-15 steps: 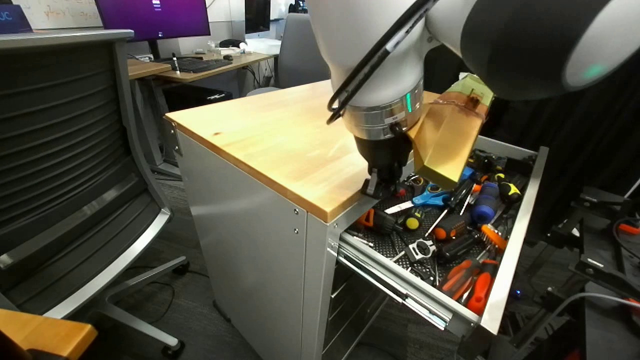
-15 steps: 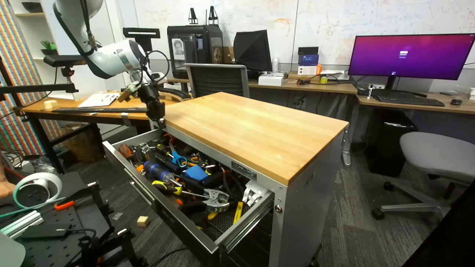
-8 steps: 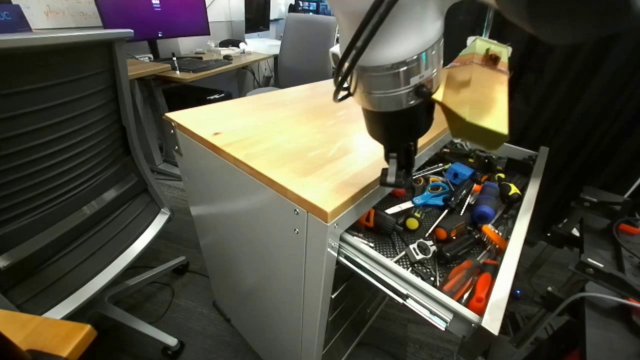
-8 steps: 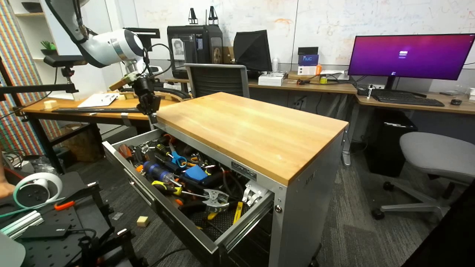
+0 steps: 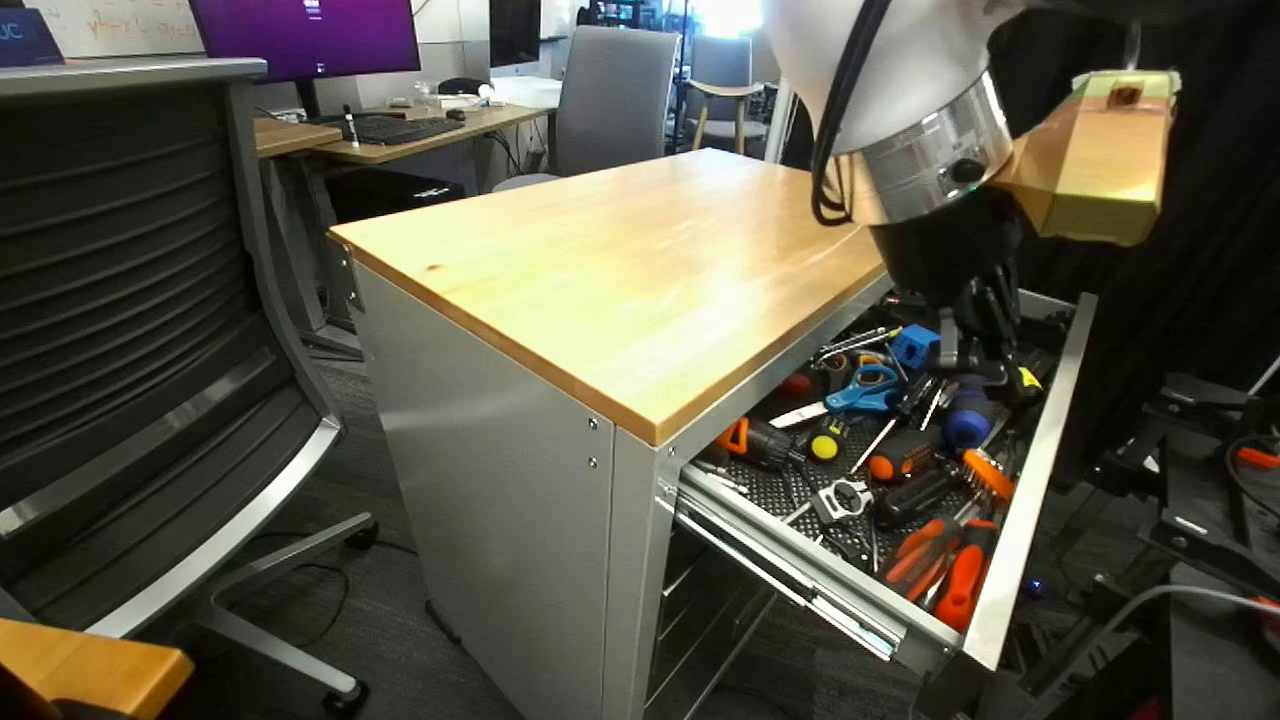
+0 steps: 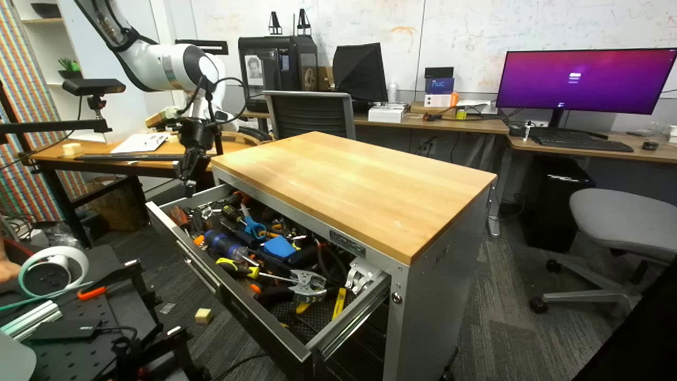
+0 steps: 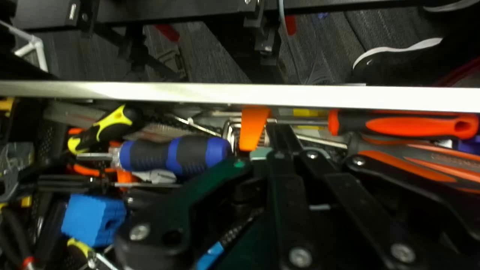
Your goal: Put the screwdriver in the open drawer then close the drawer
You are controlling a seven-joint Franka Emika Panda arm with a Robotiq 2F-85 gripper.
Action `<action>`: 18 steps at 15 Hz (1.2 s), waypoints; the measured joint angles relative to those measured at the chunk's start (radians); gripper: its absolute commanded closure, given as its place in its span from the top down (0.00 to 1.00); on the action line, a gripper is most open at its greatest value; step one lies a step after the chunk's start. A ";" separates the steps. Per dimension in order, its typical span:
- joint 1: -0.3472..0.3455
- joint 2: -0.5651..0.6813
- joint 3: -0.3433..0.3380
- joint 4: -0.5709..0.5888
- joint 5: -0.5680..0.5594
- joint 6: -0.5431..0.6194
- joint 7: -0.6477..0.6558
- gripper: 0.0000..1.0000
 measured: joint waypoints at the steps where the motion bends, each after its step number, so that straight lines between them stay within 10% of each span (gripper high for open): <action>1: -0.014 0.005 -0.006 -0.026 0.022 0.003 0.000 0.00; 10: -0.109 0.102 -0.056 -0.118 0.166 0.056 -0.019 0.00; 18: -0.011 0.115 -0.058 -0.062 -0.027 0.062 0.110 0.00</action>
